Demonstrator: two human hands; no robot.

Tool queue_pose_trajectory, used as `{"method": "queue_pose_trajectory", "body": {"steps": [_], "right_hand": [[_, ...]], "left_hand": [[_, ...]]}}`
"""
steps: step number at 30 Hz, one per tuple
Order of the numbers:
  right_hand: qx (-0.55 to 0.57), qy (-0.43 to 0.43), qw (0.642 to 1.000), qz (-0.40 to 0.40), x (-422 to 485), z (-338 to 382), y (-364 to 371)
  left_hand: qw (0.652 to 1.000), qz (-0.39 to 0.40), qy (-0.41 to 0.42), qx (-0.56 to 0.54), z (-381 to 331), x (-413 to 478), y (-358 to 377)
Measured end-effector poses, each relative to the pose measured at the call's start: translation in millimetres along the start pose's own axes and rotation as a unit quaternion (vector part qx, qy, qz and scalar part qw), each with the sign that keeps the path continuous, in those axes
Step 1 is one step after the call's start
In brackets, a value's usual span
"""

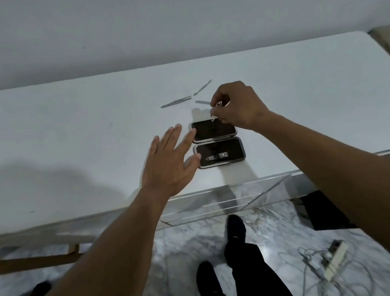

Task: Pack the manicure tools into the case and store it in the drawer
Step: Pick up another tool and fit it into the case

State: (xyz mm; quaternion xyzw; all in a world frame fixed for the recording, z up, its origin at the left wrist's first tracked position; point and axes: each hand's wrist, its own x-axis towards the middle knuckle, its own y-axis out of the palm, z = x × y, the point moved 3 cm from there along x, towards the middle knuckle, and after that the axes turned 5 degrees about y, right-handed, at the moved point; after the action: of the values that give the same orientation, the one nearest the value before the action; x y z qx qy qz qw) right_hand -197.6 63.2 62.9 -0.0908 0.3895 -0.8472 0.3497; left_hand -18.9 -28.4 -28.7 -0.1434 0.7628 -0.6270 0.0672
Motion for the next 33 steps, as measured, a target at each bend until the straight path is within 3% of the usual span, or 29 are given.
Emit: {"method": "queue_pose_trajectory", "body": {"steps": [8,21,24,28,33], "right_hand": [[0.033,0.072,0.997,-0.015,-58,-36,-11],[0.077,0.076,0.994,-0.004,-68,-45,0],[-0.031,0.001,0.999,0.018,-67,-39,3],[-0.211,-0.092,0.971,0.066,-63,-33,4],[-0.296,-0.139,0.940,0.099,-60,-30,4]], "left_hand": [[1.000,0.002,0.004,0.006,3,1,3],[1.000,-0.010,0.006,0.003,6,3,3],[1.000,-0.012,0.005,0.005,6,4,3],[1.000,-0.019,0.004,-0.004,6,3,2],[1.000,-0.022,0.002,-0.007,4,2,2]]}}
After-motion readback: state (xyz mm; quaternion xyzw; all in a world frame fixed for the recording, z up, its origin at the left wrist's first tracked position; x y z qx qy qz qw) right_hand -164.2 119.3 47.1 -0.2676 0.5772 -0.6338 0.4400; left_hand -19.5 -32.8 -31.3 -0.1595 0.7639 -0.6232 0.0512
